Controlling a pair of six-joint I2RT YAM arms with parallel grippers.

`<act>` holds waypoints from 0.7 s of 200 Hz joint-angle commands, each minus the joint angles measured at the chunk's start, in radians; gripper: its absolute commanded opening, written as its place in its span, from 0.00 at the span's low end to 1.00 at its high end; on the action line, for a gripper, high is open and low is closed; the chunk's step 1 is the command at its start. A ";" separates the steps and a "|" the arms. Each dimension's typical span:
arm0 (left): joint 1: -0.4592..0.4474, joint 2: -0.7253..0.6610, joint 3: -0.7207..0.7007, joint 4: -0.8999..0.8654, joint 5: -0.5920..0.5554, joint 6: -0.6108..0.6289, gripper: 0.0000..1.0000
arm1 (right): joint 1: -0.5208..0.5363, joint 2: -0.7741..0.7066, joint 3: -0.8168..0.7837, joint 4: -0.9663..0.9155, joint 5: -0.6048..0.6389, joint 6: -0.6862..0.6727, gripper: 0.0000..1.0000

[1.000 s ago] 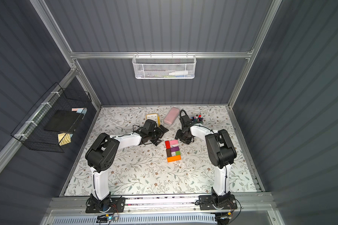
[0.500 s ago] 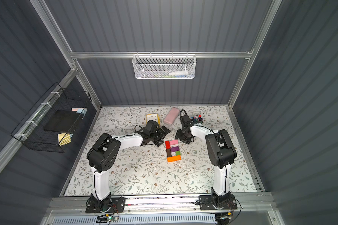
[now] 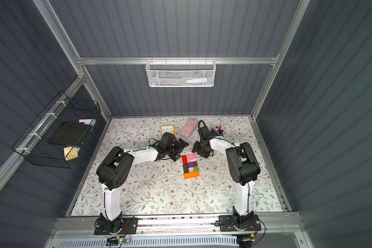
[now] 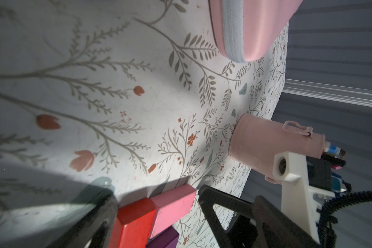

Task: Assemble the number 6 with building blocks
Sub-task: Adjust the building block at the center of the board.

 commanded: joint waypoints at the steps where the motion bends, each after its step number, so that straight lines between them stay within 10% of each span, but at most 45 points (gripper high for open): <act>1: -0.008 0.031 0.012 -0.037 -0.009 0.002 1.00 | -0.004 0.022 -0.014 0.004 -0.014 0.001 0.63; 140: -0.011 0.045 0.043 -0.060 -0.003 0.013 1.00 | -0.004 0.027 -0.028 0.039 -0.086 -0.002 0.63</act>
